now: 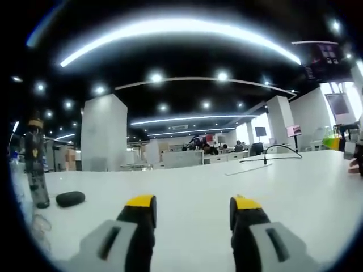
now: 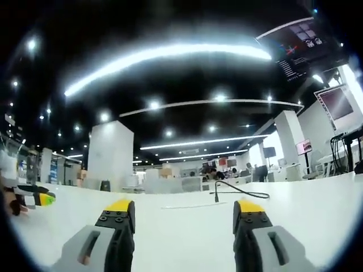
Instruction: Locate the USB plug end of the data cable currently connected to the USB port on the desk. Grip the plug, withdraw it from the port, and place it onto the desktop.
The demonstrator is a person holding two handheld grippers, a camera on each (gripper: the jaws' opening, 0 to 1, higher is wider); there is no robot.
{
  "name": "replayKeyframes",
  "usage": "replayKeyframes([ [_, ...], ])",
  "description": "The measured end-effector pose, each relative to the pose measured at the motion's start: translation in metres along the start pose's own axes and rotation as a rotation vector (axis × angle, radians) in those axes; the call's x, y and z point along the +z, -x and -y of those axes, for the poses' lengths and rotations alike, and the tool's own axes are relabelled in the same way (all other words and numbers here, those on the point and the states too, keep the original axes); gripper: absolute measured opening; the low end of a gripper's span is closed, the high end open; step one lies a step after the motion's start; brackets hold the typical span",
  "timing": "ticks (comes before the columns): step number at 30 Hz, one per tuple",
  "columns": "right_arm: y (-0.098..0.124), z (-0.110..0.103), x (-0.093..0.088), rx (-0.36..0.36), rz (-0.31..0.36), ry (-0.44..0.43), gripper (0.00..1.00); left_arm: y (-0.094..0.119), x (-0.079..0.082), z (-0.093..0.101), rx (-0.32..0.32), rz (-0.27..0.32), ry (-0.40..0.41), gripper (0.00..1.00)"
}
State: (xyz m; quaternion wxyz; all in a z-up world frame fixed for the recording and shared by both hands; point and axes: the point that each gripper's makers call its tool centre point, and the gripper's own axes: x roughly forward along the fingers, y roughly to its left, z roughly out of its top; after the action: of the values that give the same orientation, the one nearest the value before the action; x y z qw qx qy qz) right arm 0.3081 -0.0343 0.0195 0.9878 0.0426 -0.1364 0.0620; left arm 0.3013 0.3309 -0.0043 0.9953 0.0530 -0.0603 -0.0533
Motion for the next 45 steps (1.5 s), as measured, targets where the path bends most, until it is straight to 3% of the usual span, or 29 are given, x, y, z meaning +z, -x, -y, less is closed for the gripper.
replayKeyframes([
  [20,0.0009,-0.0033,0.0014,0.007,-0.004,0.004,0.70,0.0008,0.0044,-0.0010,-0.008,0.016,0.014,0.59],
  [45,0.0006,-0.0036,-0.0009,0.004,-0.021,0.045,0.68,-0.0021,0.0008,0.0014,-0.014,-0.012,-0.017,0.62],
])
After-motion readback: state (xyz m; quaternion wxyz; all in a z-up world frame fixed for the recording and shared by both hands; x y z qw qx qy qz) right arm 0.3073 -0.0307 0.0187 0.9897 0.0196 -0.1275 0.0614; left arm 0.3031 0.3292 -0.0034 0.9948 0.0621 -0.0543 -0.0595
